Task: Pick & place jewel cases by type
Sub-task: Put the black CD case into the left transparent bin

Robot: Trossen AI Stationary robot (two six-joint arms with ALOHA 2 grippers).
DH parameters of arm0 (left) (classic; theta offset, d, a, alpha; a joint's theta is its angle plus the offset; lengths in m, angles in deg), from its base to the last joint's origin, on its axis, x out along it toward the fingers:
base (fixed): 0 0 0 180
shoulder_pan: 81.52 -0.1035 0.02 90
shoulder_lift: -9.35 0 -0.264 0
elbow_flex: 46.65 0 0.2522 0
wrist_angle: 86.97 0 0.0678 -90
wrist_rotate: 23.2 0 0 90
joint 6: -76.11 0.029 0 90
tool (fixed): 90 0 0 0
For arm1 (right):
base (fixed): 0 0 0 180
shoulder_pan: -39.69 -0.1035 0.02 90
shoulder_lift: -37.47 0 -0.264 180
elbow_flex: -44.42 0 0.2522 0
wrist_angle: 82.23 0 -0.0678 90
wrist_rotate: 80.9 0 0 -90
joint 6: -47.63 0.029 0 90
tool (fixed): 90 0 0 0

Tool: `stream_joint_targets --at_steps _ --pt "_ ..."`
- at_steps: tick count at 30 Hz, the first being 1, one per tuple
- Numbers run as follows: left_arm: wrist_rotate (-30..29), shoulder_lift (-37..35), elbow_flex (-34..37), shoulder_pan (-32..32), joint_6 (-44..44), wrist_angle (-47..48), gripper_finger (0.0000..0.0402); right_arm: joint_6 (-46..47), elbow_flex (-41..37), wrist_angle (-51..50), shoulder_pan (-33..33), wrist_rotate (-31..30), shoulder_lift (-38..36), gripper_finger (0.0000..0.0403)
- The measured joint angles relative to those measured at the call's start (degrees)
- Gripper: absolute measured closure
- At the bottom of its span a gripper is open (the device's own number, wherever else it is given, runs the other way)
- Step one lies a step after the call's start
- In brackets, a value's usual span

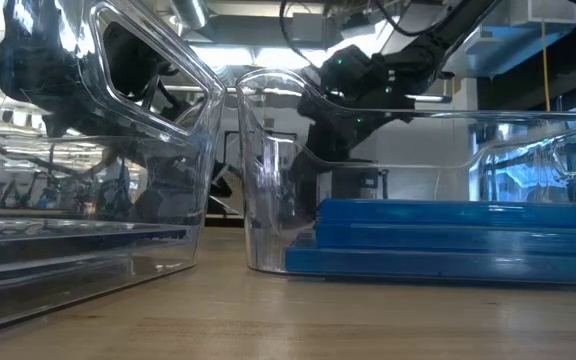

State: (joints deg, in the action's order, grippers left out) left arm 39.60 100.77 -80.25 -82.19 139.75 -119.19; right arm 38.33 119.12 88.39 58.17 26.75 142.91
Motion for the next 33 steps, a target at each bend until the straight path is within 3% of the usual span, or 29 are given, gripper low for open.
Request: stream_joint_targets --at_steps 10,15,17,25,33 --pt "-0.59 -0.02 0.0 0.75 0.02 0.0 0.0366 -0.09 0.02 -1.34 0.15 -0.02 -1.42 0.0185" --pt "-3.66 -0.04 0.0 1.67 1.67 -0.07 0.0369 -0.02 0.02 -3.25 0.44 -0.1 -1.42 0.0185" --pt "-4.92 -0.04 0.0 2.25 2.34 -0.08 0.0367 0.24 0.02 -4.35 0.7 -2.5 -1.42 0.0185" --pt "-11.27 -0.28 0.0 5.17 4.45 -6.94 0.0369 1.35 0.04 -9.75 1.68 -22.45 -6.89 0.0185" --pt "-13.64 -6.84 0.0 5.52 7.55 -8.24 0.0364 1.14 0.04 -10.27 1.62 -25.11 -12.43 0.0185"
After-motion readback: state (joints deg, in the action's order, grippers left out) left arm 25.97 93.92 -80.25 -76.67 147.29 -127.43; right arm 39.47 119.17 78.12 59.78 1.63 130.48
